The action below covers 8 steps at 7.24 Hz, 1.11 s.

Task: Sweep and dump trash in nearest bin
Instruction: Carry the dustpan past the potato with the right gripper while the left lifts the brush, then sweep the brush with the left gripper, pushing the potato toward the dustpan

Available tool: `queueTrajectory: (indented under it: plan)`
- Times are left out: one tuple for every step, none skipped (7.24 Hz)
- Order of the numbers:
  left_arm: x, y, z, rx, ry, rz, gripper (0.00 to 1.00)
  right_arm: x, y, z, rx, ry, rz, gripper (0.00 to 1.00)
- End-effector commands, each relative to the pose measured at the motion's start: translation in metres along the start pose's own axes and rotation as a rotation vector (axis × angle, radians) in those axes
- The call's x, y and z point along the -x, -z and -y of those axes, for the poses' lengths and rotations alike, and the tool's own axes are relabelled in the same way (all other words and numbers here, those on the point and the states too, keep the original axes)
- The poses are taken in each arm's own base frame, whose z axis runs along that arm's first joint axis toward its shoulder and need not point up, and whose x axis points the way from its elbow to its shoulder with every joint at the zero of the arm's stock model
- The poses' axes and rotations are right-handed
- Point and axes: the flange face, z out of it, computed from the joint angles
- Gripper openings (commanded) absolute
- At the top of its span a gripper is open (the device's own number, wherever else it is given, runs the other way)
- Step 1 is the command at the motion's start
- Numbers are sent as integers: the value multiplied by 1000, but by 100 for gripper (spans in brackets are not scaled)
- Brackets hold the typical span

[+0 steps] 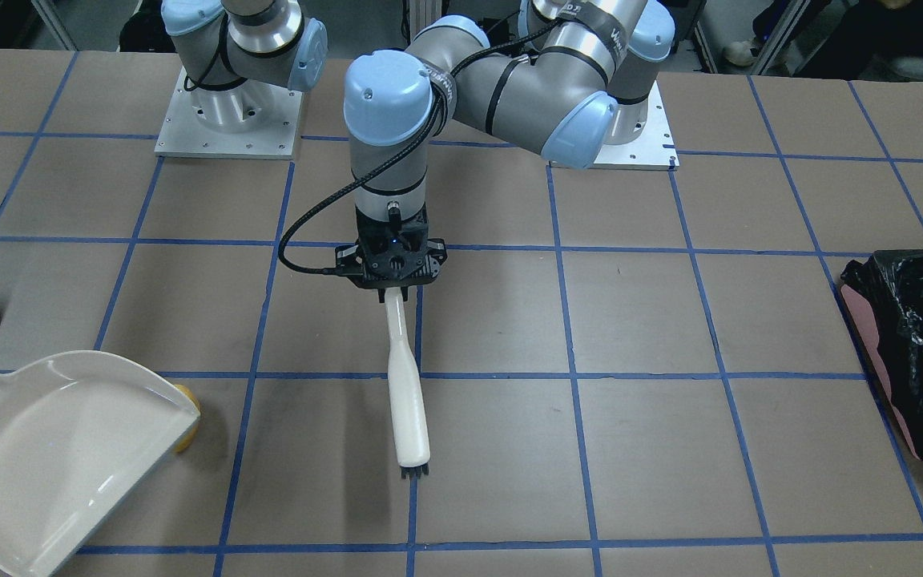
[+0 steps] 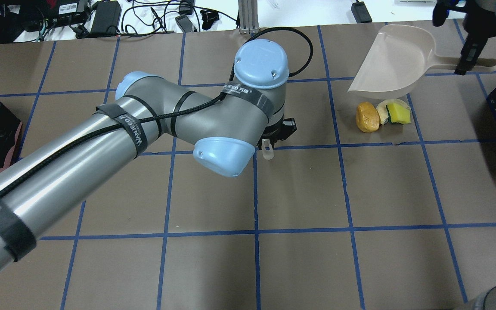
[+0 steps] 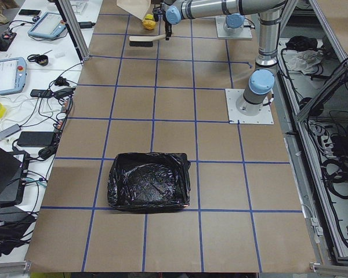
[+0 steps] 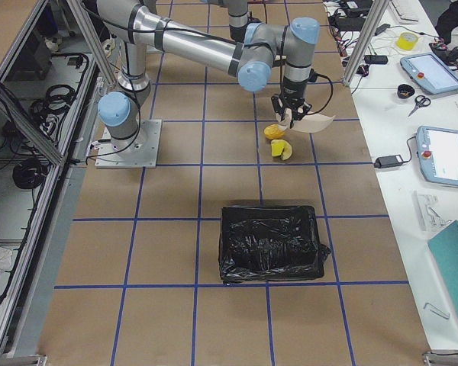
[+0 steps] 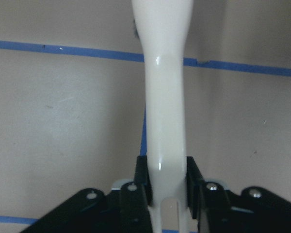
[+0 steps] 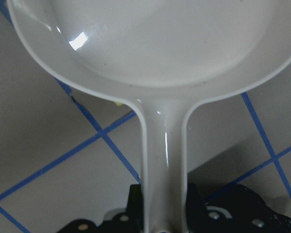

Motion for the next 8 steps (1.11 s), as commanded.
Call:
queueTrajectory:
  plan:
    - [-43,-19,25,6,38,-39,0,-21,-17,-58,4,166,23,0]
    - [-71,-29,26,3,47,-49,0,-28,-21,-83,9,208,14,0]
    - [-94,-33,31,-7,30,-63,0,-34,-29,-107,9,236,27,0]
    - [-112,-45,31,-5,27,-65,0,-37,-43,-111,7,266,46,0]
    - [-131,-54,26,-5,35,-70,0,-48,-54,-121,13,292,16,0]
    - [-150,-65,22,-5,23,-75,0,-63,-83,-132,18,285,3,0]
    - [-162,-74,23,-6,26,-78,0,-73,-96,-131,21,285,-12,0]
    - [-176,-78,18,-10,25,-86,0,-73,-103,-130,18,285,-5,0]
